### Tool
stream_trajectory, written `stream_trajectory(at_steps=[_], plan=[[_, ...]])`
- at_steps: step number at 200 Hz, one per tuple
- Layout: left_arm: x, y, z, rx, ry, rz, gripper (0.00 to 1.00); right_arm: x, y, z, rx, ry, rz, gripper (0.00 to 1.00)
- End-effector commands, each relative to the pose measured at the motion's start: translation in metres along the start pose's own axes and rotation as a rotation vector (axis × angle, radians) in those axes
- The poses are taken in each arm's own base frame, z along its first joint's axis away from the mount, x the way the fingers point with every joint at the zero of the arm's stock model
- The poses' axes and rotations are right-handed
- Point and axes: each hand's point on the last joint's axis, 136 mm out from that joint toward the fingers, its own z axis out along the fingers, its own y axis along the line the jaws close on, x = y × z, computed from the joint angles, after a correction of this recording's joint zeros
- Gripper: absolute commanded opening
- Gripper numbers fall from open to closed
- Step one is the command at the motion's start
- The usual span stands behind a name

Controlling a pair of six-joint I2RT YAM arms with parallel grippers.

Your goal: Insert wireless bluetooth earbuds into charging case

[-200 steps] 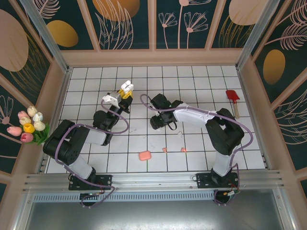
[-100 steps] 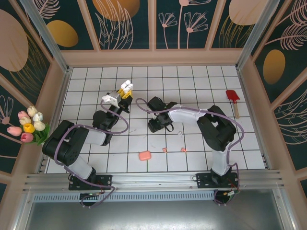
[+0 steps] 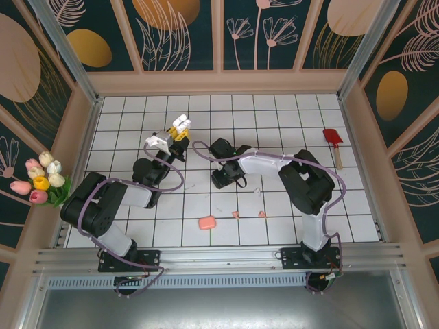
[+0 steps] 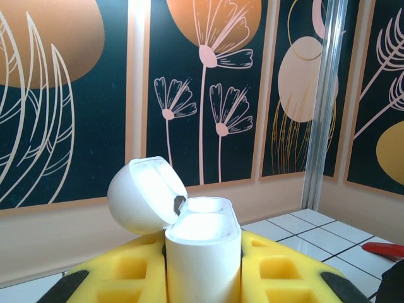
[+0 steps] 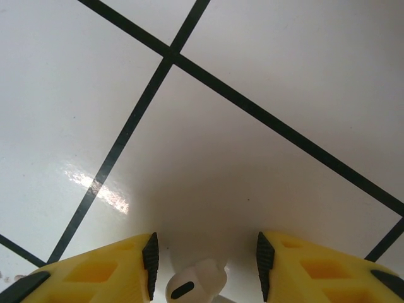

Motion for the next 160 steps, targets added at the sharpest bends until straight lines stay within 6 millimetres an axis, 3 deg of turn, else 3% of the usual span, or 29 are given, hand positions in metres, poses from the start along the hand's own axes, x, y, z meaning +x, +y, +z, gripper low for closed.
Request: stream_trajectory(at_steps=[1,160], plan=[[-0.042,-0.006,-0.001,0.03,-0.159,0.025,0.0,0.009,0.004,0.003,0.009,0.044,-0.037,0.46],[-0.041,-0.007,0.001,0.035,-0.157,0.016,0.0,0.024,0.0,-0.003,0.041,0.074,-0.057,0.4]])
